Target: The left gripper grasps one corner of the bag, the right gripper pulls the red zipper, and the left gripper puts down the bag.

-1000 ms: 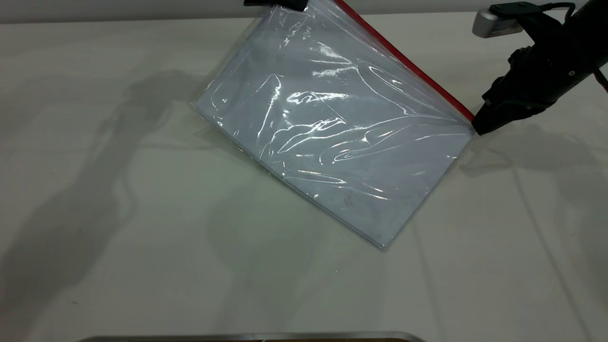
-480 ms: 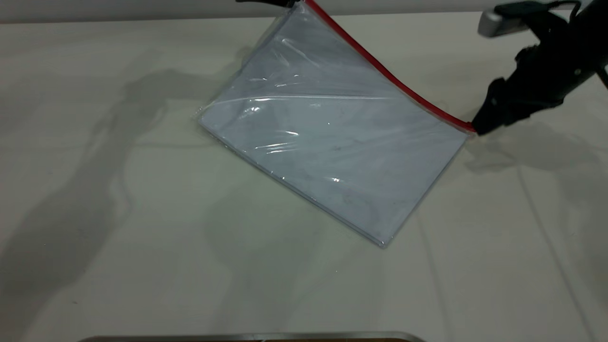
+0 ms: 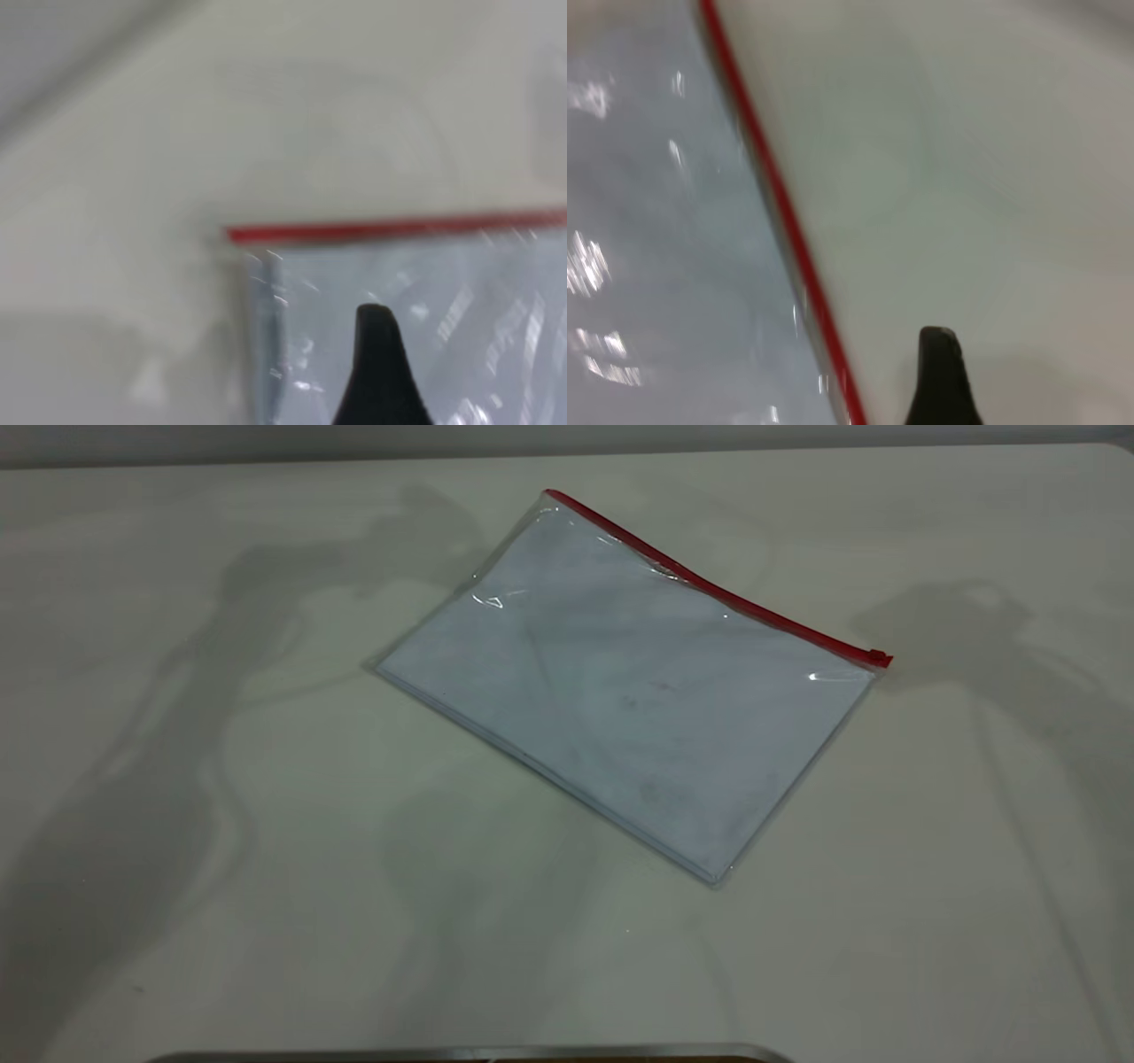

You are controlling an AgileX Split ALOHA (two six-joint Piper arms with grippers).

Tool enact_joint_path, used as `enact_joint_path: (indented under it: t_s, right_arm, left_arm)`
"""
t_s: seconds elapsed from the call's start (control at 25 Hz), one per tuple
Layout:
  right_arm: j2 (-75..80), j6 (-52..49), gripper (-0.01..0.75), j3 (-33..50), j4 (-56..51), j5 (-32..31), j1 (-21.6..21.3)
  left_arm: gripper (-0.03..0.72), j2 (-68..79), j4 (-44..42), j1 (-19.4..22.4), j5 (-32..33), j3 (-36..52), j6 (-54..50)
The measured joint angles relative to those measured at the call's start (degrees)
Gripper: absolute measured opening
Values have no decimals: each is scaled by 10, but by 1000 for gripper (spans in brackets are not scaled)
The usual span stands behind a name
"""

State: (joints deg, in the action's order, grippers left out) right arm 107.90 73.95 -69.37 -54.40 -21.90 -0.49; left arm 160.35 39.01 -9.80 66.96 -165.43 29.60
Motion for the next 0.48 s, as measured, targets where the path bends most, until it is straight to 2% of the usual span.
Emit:
enact_joint_path:
  t_s: [0.12,0.28,0.48]
  right_arm:
    - [-92,-39,584,0,10,-36,0]
    - [-209,-123,584,0,59,-99,0]
    - [-316,-263,584,1,152,-163,0]
  left_arm:
    - [586,-25,-62,0,0,-24,-95]
    - [586,-71,-154,0,0,-24,-145]
    - [586,-125,-155,-1,0,-28,-168]
